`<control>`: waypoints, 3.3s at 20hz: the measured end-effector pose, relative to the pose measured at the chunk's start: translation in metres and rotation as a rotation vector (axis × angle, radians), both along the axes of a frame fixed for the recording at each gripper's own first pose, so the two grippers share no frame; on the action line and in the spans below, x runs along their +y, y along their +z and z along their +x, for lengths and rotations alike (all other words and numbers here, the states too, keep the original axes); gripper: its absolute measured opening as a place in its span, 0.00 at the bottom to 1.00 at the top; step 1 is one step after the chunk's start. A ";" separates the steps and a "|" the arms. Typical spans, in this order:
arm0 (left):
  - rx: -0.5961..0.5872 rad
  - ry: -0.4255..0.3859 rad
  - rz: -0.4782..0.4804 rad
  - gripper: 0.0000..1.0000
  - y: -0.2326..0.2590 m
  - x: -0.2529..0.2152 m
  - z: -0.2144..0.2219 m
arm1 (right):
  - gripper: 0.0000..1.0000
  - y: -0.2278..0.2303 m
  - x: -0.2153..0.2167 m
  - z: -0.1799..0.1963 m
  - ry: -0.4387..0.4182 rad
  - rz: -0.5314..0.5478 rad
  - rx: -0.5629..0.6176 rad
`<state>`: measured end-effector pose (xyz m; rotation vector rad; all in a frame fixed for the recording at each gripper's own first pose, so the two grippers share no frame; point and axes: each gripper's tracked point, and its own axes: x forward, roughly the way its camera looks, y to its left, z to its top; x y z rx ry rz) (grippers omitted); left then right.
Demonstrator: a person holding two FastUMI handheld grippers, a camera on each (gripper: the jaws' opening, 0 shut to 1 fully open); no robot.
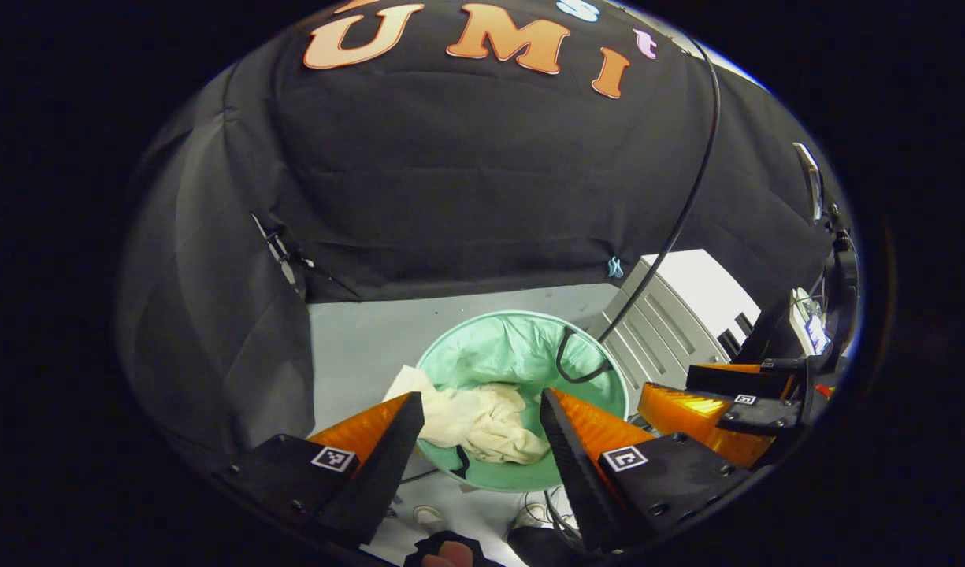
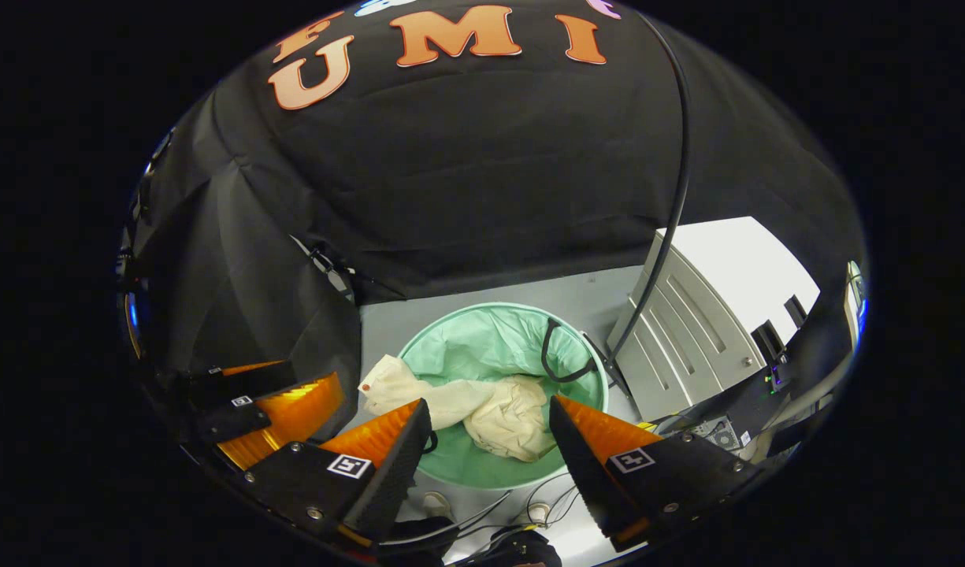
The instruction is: Grasp the clothes on the hanger with both hands and then place them into the laundry hamper below.
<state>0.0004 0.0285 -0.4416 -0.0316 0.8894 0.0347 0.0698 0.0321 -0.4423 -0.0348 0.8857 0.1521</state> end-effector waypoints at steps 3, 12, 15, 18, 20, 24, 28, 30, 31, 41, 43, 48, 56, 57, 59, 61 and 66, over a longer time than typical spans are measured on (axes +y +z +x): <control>-0.020 -0.010 0.003 1.00 0.013 -0.003 -0.001 | 0.94 0.006 -0.001 -0.007 -0.007 0.003 -0.010; -0.263 0.007 0.028 0.98 0.120 0.001 0.008 | 0.94 0.090 -0.015 -0.021 -0.033 0.031 -0.181; -0.355 0.035 0.003 0.98 0.171 0.006 0.014 | 0.94 0.140 -0.021 -0.016 -0.061 0.040 -0.265; -0.469 0.050 0.002 0.98 0.225 0.009 0.023 | 0.94 0.200 -0.020 -0.009 -0.069 0.062 -0.361; -0.544 0.054 0.015 1.00 0.262 0.014 0.026 | 0.94 0.238 -0.022 -0.004 -0.069 0.070 -0.427; -0.657 0.060 0.021 0.99 0.317 0.015 0.028 | 0.94 0.305 -0.022 -0.002 -0.059 0.069 -0.545; -0.734 0.067 -0.004 0.94 0.355 0.010 0.024 | 0.94 0.361 -0.016 -0.009 -0.022 0.050 -0.644; -0.763 0.069 -0.016 0.94 0.372 0.007 0.023 | 0.94 0.380 -0.008 -0.013 -0.007 0.061 -0.676; -0.778 0.069 -0.016 1.00 0.381 0.008 0.022 | 0.94 0.386 -0.007 -0.015 -0.004 0.066 -0.689; -0.885 0.072 0.000 0.98 0.438 0.012 0.009 | 0.94 0.456 -0.017 -0.032 0.011 0.065 -0.825; -0.913 0.062 -0.010 0.97 0.448 0.008 0.005 | 0.94 0.466 -0.016 -0.034 0.013 0.080 -0.846; -0.940 0.032 0.003 0.94 0.458 0.004 0.002 | 0.94 0.473 -0.020 -0.042 0.015 0.078 -0.868; -0.939 0.028 0.003 1.00 0.459 0.005 0.002 | 0.94 0.473 -0.024 -0.039 0.007 0.077 -0.868; -0.939 0.027 0.006 0.96 0.459 0.005 0.002 | 0.94 0.473 -0.024 -0.039 0.005 0.077 -0.866; -0.943 0.023 0.009 1.00 0.461 0.004 0.002 | 0.94 0.473 -0.026 -0.038 0.001 0.077 -0.867; -0.946 0.020 0.016 1.00 0.463 0.003 0.001 | 0.94 0.472 -0.029 -0.037 -0.004 0.074 -0.864; -0.938 0.010 0.004 0.94 0.460 -0.004 0.007 | 0.94 0.464 -0.029 -0.037 -0.011 0.089 -0.844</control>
